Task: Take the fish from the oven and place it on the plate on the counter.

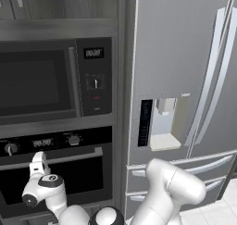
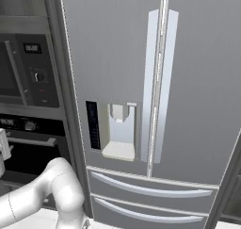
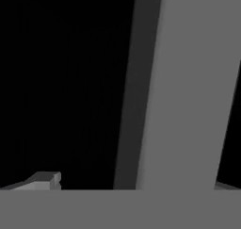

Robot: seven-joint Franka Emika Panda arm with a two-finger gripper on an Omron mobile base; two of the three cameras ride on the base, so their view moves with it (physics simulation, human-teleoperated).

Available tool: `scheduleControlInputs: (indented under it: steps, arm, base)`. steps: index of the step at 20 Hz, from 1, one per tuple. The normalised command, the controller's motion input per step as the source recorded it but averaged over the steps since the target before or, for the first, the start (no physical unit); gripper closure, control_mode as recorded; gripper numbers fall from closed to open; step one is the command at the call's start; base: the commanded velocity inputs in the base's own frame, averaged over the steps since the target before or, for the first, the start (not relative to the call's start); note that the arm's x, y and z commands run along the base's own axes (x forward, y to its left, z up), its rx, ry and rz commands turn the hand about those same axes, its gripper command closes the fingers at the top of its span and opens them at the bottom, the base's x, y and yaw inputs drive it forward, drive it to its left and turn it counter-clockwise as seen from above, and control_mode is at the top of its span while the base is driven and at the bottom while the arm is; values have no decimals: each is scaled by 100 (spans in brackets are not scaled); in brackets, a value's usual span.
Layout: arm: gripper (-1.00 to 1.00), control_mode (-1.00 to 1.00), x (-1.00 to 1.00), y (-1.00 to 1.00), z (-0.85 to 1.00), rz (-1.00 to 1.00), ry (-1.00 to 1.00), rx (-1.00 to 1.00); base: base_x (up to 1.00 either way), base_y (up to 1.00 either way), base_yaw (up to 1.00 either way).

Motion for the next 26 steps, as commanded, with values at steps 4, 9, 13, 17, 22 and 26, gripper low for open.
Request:
scheduleControlInputs:
  steps: [4, 9, 13, 17, 22, 26]
  arm:
    - [-100, -100, 34, 10, -22, 0, -2, 0]
    - [-100, -100, 10, 16, 0, 0, 0, 0]
    - [100, -100, 17, 14, 0, 0, 0, 0]
    - [100, -100, 0, 0, 0, 0, 0, 0]
    - [100, -100, 0, 0, 0, 0, 0, 0]
    - [100, -100, 0, 0, 0, 0, 0, 0]
  base:
    - [0, 0, 0]
    - [0, 0, 0]
    - [0, 0, 0]
    - [0, 0, 0]
    - [0, 0, 0]
    - [0, 0, 0]
